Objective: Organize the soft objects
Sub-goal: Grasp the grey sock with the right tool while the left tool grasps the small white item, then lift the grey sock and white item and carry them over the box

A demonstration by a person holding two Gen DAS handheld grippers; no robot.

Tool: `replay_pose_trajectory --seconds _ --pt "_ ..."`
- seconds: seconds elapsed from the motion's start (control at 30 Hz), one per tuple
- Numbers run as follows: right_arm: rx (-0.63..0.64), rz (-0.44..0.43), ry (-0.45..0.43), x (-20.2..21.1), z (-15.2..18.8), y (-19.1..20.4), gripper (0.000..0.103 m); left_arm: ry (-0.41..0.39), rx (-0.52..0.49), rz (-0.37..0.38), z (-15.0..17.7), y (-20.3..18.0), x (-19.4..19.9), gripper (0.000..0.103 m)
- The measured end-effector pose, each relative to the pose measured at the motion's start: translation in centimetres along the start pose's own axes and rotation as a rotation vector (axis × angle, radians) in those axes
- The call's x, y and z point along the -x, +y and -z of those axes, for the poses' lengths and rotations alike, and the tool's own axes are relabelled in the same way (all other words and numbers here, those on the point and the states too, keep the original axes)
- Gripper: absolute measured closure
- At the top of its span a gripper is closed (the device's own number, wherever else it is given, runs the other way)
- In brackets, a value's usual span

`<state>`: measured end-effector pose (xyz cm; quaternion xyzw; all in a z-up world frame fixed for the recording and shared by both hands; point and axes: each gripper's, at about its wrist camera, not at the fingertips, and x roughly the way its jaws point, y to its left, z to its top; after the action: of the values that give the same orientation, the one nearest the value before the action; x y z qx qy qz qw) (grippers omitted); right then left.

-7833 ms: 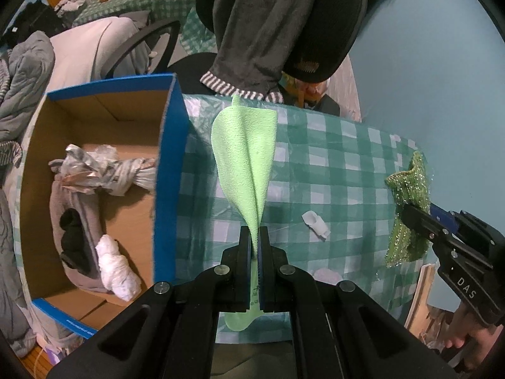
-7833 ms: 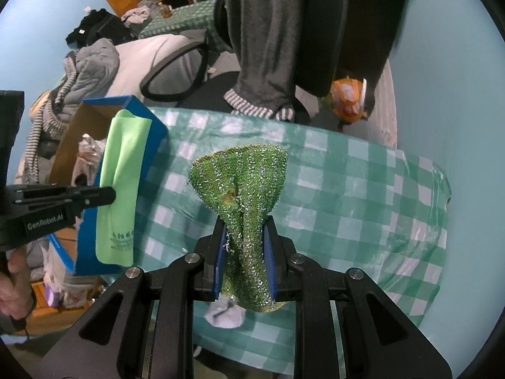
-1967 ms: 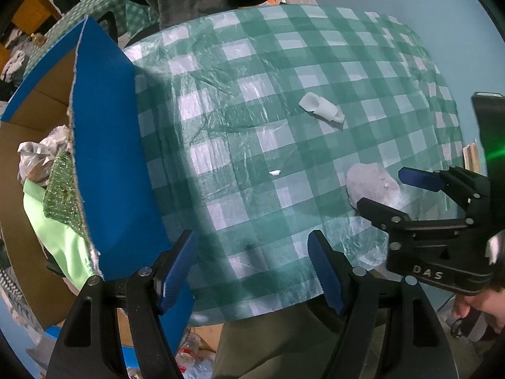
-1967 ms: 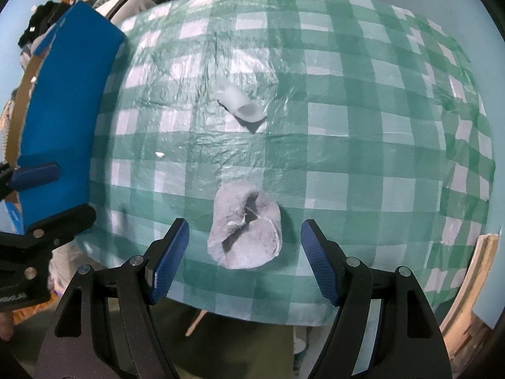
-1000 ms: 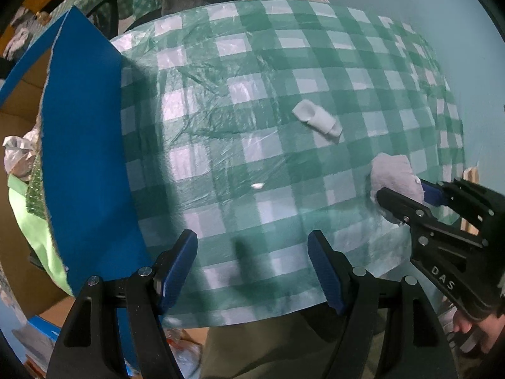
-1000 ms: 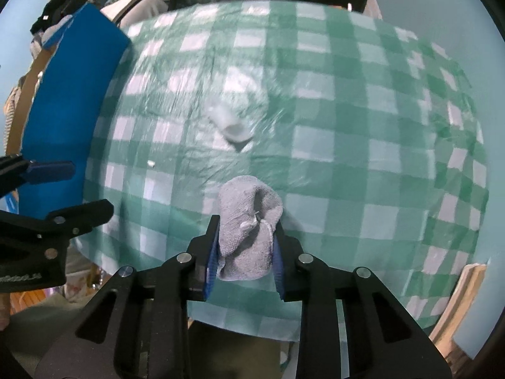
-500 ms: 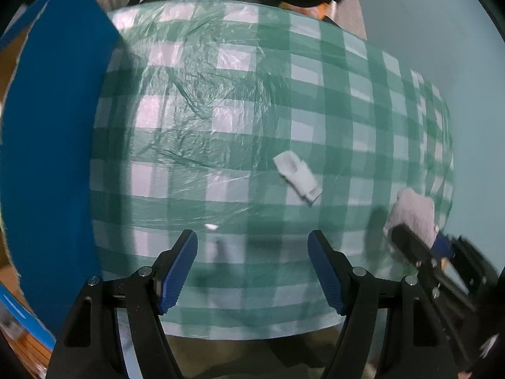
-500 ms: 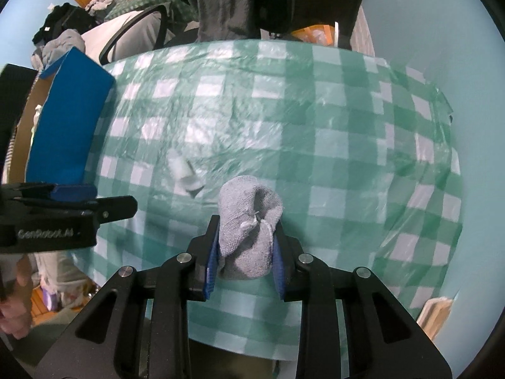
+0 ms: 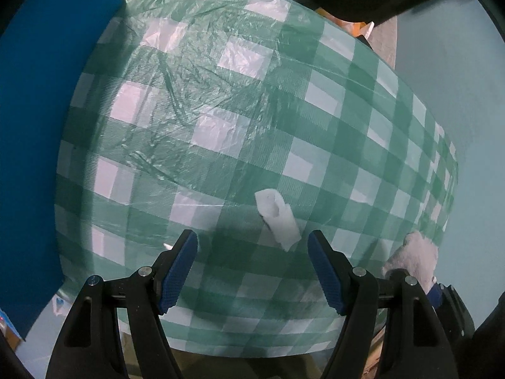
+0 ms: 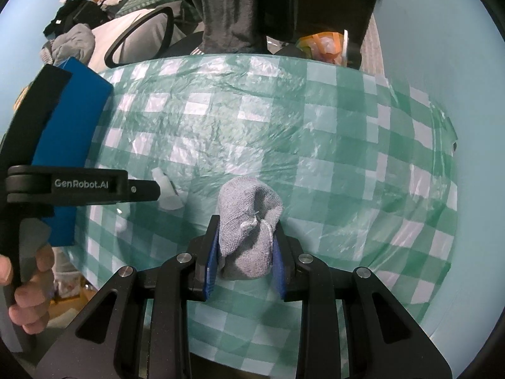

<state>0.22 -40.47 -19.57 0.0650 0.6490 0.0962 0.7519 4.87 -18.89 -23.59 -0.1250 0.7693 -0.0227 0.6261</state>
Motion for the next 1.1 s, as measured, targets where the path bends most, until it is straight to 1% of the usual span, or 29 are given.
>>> replay_pose_trajectory --seconds 0.27,0.3,0.33,0.37,0.4,0.47,0.53,0.6,0.63,0.73,0.83,1.1 --pt "0.004 -0.014 0.006 -0.2 -0.5 -0.9 0.075 0.014 0.056 0.014 -0.5 -0.2 -0.8 0.029" --pt "0.006 -0.017 0.007 -0.2 -0.5 -0.9 0.075 0.022 0.066 0.018 -0.5 -0.2 -1.0 0.031" --pt "0.008 -0.019 0.009 -0.2 -0.5 -1.0 0.075 0.027 0.071 0.023 -0.6 -0.5 -1.2 0.038" --pt "0.009 -0.021 0.010 -0.3 -0.5 -1.0 0.075 0.033 0.073 0.023 -0.5 -0.7 -1.4 0.042" --pt "0.011 -0.023 0.012 -0.3 -0.5 -1.0 0.075 0.041 0.076 0.024 -0.5 -0.7 -1.6 0.050" --pt "0.014 -0.027 0.015 -0.4 -0.5 -1.1 0.075 0.054 0.078 0.027 -0.5 -1.0 -1.9 0.056" --pt "0.015 -0.029 0.017 -0.4 -0.5 -1.2 0.075 0.060 0.076 0.027 -0.4 -1.1 -2.3 0.074" --pt "0.014 -0.031 0.018 -0.4 -0.5 -1.4 0.075 0.064 0.082 0.042 -0.2 -1.3 -2.5 0.079" --pt "0.014 -0.032 0.018 -0.3 -0.5 -1.4 0.075 0.063 0.083 0.049 -0.2 -1.4 -2.6 0.084" --pt "0.014 -0.032 0.018 -0.4 -0.5 -1.4 0.075 0.051 0.076 0.056 0.0 -2.1 -2.8 0.088" --pt "0.015 -0.034 0.017 -0.3 -0.5 -1.5 0.075 0.032 0.062 0.052 0.0 -2.6 -2.6 0.091" --pt "0.020 -0.045 0.007 0.0 -0.4 -1.4 0.075 -0.001 -0.020 0.009 0.7 -4.0 -1.4 0.091"
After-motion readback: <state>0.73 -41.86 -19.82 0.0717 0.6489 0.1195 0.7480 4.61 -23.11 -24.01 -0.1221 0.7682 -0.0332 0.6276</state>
